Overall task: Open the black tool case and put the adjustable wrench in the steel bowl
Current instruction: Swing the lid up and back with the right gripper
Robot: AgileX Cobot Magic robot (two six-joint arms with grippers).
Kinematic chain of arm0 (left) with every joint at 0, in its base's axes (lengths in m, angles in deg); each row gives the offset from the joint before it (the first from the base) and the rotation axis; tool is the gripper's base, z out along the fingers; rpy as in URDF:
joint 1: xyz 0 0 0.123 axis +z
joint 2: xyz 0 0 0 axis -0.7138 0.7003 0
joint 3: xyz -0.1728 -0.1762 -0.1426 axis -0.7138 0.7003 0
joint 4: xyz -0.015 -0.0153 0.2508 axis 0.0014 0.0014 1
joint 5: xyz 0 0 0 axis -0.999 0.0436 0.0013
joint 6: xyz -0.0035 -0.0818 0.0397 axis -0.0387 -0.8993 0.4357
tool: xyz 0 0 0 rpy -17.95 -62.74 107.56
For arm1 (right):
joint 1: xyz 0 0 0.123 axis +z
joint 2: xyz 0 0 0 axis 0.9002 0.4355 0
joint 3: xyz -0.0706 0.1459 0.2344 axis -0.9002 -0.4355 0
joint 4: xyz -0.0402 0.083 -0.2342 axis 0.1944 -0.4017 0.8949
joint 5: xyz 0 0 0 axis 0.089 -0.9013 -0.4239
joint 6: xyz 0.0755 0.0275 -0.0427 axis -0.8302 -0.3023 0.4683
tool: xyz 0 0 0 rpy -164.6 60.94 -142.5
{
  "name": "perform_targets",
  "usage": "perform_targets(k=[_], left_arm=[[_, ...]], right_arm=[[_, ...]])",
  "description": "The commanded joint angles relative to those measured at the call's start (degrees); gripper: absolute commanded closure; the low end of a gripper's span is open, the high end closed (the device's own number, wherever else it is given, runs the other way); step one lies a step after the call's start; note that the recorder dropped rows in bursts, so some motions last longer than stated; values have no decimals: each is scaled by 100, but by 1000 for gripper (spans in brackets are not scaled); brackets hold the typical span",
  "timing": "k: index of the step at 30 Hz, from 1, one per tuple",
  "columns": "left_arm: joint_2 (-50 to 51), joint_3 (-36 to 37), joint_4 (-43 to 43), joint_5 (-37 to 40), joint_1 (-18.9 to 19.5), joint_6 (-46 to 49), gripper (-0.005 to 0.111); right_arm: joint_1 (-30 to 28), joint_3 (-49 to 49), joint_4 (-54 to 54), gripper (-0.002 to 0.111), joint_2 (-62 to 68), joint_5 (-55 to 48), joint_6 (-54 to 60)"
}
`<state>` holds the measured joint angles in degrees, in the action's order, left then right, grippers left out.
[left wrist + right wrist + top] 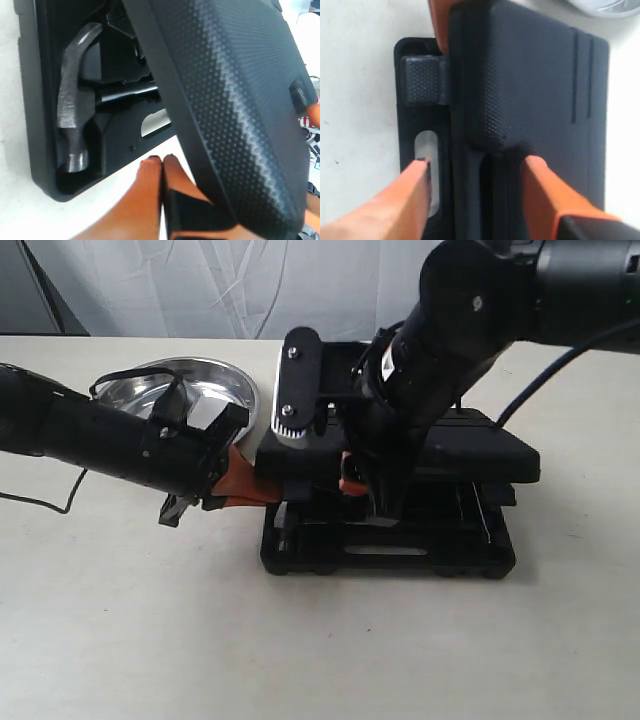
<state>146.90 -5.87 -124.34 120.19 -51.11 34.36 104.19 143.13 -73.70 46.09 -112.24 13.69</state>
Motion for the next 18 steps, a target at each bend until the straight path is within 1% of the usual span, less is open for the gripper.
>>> perform_targets(k=[1,4,6,10,18], left_arm=[[-12,-19,-174,50,-30,47,107],[-12,-27,-210,-8,-30,47,107],[-12,-30,-210,-58,-30,47,107],[-12,-54,-318,-56,-30,57,107],[-12,-122,-294,-56,-30,68,107]], right_arm=[[3,40,69,75,-461,-19,-134],[3,40,69,94,-741,-215,-454],[3,40,8,109,-900,-544,-607],[3,-1,-578,109,-963,-1134,-651],[3,-238,-635,109,-545,-912,-651]])
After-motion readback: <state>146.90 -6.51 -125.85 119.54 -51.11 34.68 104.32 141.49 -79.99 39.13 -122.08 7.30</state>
